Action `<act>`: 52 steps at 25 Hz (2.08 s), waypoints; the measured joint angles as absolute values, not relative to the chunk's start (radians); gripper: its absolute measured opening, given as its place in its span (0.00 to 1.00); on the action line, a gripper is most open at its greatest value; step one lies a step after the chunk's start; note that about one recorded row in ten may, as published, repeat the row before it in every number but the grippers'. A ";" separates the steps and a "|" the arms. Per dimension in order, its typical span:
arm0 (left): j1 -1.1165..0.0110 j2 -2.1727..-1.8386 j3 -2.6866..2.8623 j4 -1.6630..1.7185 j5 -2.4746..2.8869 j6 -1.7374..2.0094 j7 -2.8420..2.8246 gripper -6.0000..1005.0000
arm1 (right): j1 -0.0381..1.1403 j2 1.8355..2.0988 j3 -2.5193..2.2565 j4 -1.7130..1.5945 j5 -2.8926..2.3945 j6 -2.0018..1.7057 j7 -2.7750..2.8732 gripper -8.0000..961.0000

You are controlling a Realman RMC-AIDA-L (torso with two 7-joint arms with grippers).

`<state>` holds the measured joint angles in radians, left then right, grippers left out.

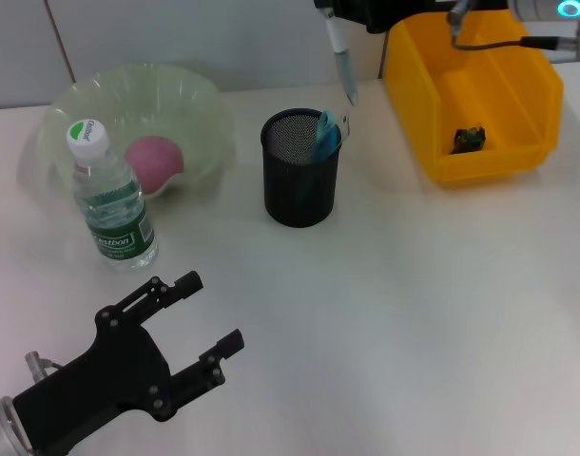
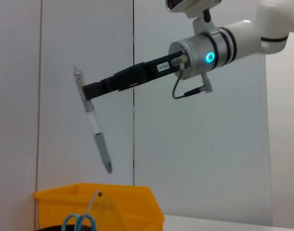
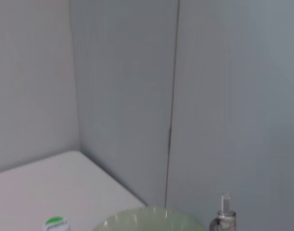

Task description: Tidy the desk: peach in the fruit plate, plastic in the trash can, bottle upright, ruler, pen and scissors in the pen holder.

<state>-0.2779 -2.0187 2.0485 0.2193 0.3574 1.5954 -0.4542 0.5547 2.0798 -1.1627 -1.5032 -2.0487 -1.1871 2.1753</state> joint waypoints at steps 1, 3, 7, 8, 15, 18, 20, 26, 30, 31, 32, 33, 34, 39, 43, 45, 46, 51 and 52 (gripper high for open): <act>-0.279 -2.019 2.049 0.219 0.357 1.595 -0.454 0.74 | 0.554 2.080 -1.166 -1.478 -2.026 -1.163 2.145 0.20; -0.281 -2.019 2.048 0.221 0.357 1.595 -0.456 0.74 | 0.556 2.081 -1.169 -1.426 -1.982 -1.130 2.077 0.20; -0.282 -2.019 2.050 0.221 0.357 1.595 -0.458 0.74 | 0.561 2.081 -1.170 -1.311 -1.850 -1.082 1.875 0.20; -0.282 -2.019 2.051 0.221 0.357 1.595 -0.458 0.74 | 0.561 2.082 -1.171 -1.279 -1.804 -1.071 1.819 0.20; -0.282 -2.019 2.052 0.221 0.357 1.595 -0.460 0.74 | 0.571 2.083 -1.177 -1.054 -1.566 -1.032 1.485 0.20; -0.282 -2.019 2.052 0.221 0.357 1.595 -0.460 0.74 | 0.587 2.083 -1.183 -0.956 -1.496 -1.015 1.376 0.20; -0.281 -2.019 2.052 0.221 0.357 1.596 -0.460 0.74 | 0.598 2.083 -1.184 -0.898 -1.448 -1.007 1.314 0.20; -0.280 -2.019 2.052 0.221 0.357 1.597 -0.460 0.74 | 0.666 2.079 -1.176 -0.732 -1.386 -0.985 1.259 0.21; -0.277 -2.019 2.052 0.221 0.357 1.597 -0.460 0.74 | 0.669 2.080 -1.181 -0.715 -1.385 -0.982 1.258 0.21; -0.276 -2.019 2.052 0.221 0.357 1.597 -0.460 0.74 | 0.667 2.081 -1.182 -0.715 -1.385 -0.982 1.258 0.21; -0.276 -2.019 2.052 0.221 0.357 1.597 -0.460 0.74 | 0.665 2.082 -1.183 -0.714 -1.384 -0.983 1.260 0.21; -0.274 -2.019 2.052 0.221 0.357 1.597 -0.459 0.74 | 0.662 2.082 -1.183 -0.714 -1.384 -0.984 1.263 0.25; -0.274 -2.019 2.052 0.221 0.357 1.598 -0.459 0.74 | 0.660 2.083 -1.183 -0.713 -1.383 -0.986 1.267 0.29; -0.274 -2.015 2.052 0.221 0.357 1.607 -0.460 0.74 | 0.631 2.082 -1.184 -0.739 -1.382 -1.027 1.297 0.49; -0.274 -2.010 2.052 0.221 0.357 1.630 -0.460 0.74 | 0.518 2.083 -1.183 -0.898 -1.380 -1.159 1.398 0.65; -0.274 -2.006 2.052 0.221 0.357 1.636 -0.460 0.74 | 0.445 2.080 -1.176 -0.980 -1.379 -1.273 1.448 0.73; -0.274 -2.003 2.052 0.221 0.357 1.639 -0.460 0.74 | 0.371 2.078 -1.149 -1.031 -1.382 -1.412 1.458 0.76; -0.273 -1.995 2.053 0.221 0.365 1.643 -0.462 0.74 | 0.259 2.077 -1.056 -1.014 -1.410 -1.641 1.400 0.87; -0.275 -1.994 2.051 0.220 0.375 1.643 -0.462 0.74 | 0.239 2.077 -1.028 -0.989 -1.434 -1.683 1.370 0.87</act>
